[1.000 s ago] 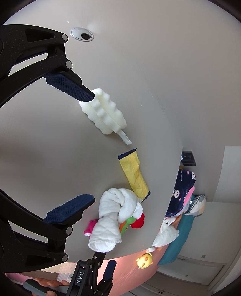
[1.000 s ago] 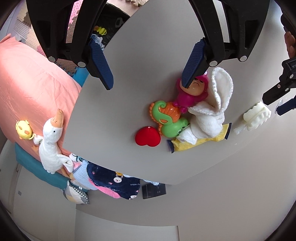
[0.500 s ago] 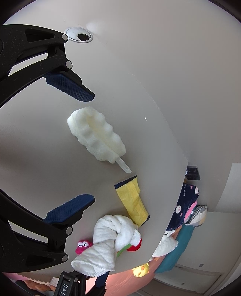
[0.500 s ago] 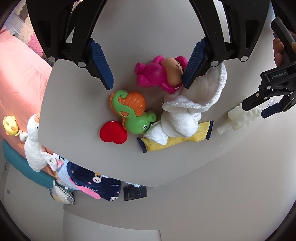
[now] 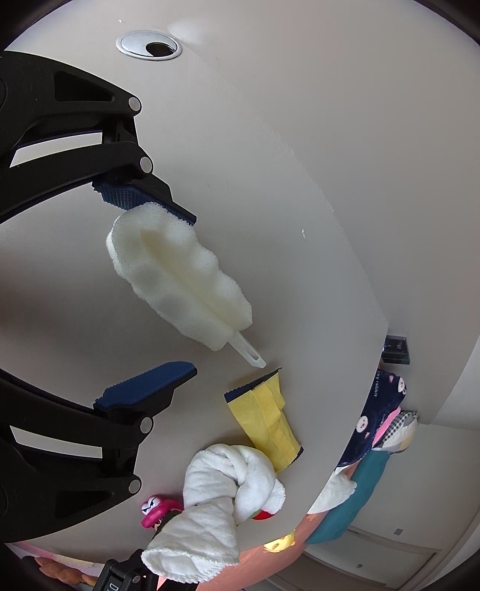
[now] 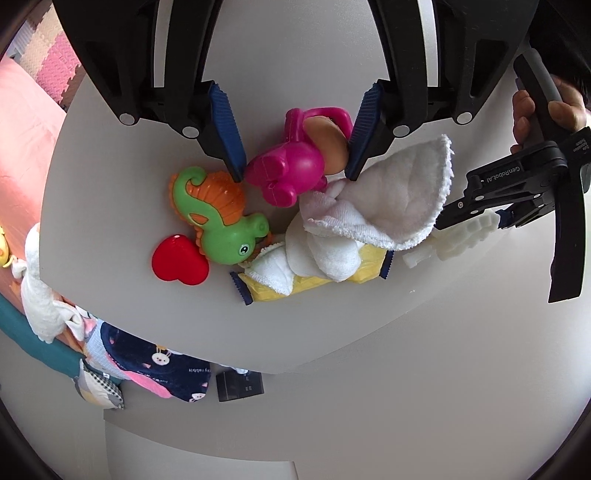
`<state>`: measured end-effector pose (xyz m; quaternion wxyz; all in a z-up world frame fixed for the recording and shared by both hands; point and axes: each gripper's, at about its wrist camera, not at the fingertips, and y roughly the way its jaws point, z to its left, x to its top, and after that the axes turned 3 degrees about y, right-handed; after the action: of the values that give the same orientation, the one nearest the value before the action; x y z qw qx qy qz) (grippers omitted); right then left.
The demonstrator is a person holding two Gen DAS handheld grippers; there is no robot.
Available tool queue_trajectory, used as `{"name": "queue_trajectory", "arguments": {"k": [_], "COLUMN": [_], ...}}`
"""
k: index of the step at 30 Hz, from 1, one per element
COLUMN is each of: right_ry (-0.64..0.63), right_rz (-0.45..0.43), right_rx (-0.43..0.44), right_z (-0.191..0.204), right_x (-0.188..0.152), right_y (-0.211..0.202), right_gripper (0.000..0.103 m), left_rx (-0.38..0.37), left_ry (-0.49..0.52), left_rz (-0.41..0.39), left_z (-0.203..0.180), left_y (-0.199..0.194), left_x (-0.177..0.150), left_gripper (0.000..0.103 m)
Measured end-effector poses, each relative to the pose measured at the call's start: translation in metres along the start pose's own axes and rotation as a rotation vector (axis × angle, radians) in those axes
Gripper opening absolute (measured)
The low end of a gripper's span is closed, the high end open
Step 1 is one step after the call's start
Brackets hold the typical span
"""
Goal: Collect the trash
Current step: 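Close right gripper on pink doll while left gripper closes on white sponge duster, then carry the pink doll and white sponge duster over the black bin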
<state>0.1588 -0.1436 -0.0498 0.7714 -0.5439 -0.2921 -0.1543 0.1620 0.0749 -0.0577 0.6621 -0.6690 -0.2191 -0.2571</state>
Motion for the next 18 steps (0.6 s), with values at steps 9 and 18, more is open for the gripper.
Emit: {"name": "queue_trajectory", "arguments": {"k": [9, 18], "right_ry": [0.035, 0.051], "right_rz": [-0.001, -0.027], "right_rx": [0.017, -0.012], "right_z": [0.002, -0.006], "right_x": [-0.009, -0.012], "right_y": [0.007, -0.011], "right_gripper": [0.055, 0.055], "left_rx": [0.011, 0.013], "left_ry": [-0.004, -0.063], "left_rz": [-0.015, -0.071], "left_z": [0.007, 0.012], "left_y": [-0.002, -0.026], "left_x": [-0.003, -0.01], "left_gripper": [0.042, 0.025]}}
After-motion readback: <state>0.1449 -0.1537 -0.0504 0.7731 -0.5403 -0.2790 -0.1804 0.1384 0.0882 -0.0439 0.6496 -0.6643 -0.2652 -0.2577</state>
